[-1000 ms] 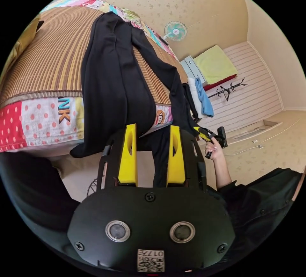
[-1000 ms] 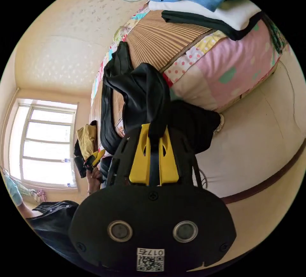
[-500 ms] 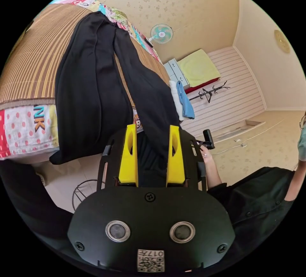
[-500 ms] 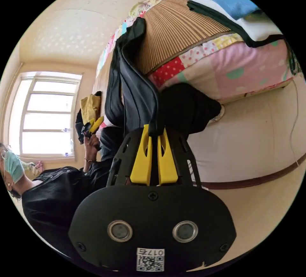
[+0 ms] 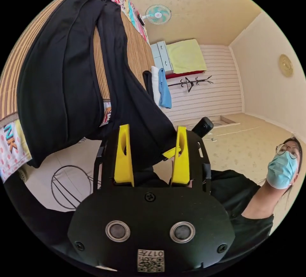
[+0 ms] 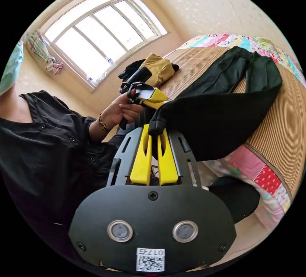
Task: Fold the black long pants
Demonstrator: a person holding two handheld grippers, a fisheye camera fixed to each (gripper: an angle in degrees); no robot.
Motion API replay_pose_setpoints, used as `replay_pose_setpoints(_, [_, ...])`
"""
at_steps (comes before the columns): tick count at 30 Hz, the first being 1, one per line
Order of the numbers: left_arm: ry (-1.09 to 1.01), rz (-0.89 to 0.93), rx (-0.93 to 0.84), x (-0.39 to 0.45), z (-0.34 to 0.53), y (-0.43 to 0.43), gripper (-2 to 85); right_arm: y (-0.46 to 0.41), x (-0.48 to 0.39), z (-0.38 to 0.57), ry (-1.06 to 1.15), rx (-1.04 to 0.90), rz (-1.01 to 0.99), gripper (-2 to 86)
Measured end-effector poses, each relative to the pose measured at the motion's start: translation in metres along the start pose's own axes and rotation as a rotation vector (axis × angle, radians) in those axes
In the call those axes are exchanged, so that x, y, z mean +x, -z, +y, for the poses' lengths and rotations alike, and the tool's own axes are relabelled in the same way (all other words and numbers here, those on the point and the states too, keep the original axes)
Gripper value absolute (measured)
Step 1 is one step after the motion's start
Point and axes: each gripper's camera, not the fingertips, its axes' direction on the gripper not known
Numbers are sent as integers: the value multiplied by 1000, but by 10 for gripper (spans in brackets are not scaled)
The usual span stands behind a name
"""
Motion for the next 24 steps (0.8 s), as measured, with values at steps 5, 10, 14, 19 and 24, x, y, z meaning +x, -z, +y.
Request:
replay_pose_setpoints(5, [-6, -39, 6, -19, 21, -8, 66, -35, 8, -5, -9, -94, -48, 41])
replay_pose_setpoints(10, [-39, -77, 45, -10, 36, -5, 50, 26, 59, -6, -91, 64, -13, 86])
replay_pose_setpoints(14, [-123, -100, 7, 9, 37, -16, 48, 99, 176, -28, -306, 392, 149, 96])
replay_pose_setpoints(19, [-203, -111, -59, 24, 32, -31, 48, 109, 352, -90, -604, 593, 78, 121])
replay_pose_setpoints(24, [-208, -109, -56, 17, 40, -29, 48, 87, 483, -155, -870, 637, 52, 140])
